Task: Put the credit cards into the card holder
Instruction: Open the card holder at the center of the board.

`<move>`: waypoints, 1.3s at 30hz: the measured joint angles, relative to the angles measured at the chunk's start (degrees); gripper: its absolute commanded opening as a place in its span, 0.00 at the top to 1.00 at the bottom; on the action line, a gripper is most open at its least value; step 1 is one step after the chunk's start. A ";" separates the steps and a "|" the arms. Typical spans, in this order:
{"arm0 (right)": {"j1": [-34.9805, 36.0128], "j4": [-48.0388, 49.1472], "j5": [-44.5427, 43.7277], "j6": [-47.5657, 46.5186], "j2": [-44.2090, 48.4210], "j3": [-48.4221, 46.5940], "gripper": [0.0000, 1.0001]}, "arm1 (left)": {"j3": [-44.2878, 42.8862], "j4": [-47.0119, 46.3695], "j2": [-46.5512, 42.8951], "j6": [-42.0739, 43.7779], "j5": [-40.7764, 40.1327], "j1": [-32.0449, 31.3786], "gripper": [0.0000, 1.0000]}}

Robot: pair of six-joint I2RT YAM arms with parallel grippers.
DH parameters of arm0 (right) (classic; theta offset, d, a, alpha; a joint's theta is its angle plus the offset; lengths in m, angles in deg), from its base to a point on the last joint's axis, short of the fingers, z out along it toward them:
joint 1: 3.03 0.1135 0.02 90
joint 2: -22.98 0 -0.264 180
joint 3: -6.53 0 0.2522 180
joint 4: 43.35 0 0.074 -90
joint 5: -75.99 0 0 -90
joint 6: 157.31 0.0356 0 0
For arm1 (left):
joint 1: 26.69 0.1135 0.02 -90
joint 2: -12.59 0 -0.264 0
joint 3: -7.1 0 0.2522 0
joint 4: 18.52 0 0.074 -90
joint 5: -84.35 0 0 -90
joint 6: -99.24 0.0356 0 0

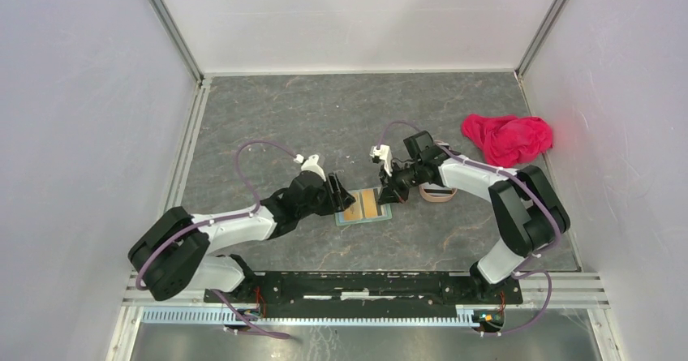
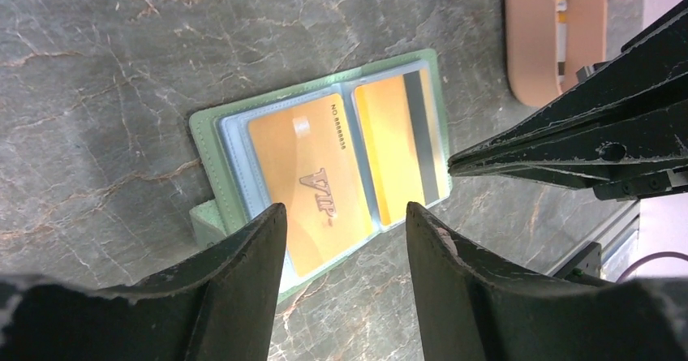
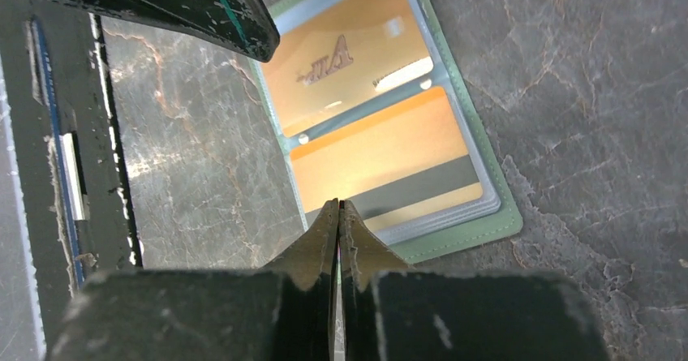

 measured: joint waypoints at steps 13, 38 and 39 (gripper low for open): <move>-0.39 -0.96 -2.29 -0.09 -3.13 0.00 0.99 | -1.79 1.97 5.79 -0.04 1.62 0.17 0.38; -0.63 -1.31 -1.99 -0.04 -3.85 -0.39 0.99 | -1.84 -3.54 8.44 -3.56 8.33 0.31 0.36; -0.63 -1.31 -1.99 -0.04 -3.85 -0.42 0.99 | -1.57 -4.28 8.44 -3.82 8.59 0.31 0.37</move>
